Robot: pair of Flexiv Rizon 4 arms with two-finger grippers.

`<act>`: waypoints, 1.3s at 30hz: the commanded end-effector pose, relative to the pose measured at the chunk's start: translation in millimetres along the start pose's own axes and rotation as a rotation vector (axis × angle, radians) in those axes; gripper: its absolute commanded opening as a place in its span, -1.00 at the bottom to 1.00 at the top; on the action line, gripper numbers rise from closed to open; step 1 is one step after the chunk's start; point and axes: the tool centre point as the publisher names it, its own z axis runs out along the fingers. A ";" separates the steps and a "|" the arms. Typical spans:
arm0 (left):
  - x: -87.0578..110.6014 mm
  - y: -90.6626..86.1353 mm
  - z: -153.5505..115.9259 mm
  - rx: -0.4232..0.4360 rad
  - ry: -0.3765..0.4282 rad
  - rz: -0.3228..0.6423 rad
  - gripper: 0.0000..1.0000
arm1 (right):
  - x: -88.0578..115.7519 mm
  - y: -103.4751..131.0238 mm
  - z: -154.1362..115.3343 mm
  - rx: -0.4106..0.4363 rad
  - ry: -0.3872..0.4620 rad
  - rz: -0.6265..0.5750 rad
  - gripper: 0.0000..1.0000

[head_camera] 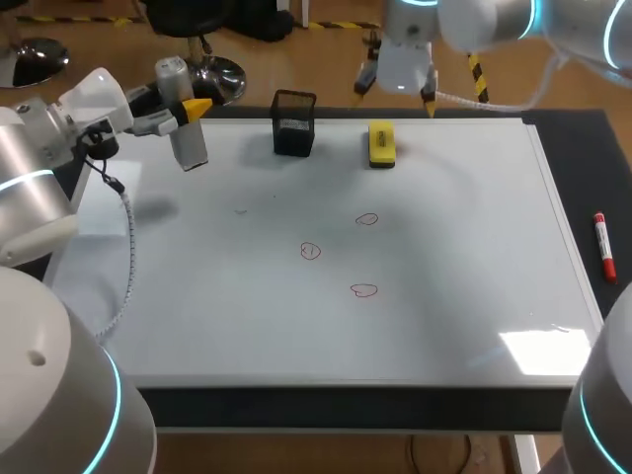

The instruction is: Pick up the inspection probe, press it on each red-marked spot on the whiteboard one by one, put down the probe, pick up the eraser, and wipe off all the red marks.

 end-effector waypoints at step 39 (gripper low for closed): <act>0.5 -0.4 0.4 0.003 -0.003 0.002 -1.00 | -20.4 11.6 48.4 -0.086 0.045 -0.108 1.00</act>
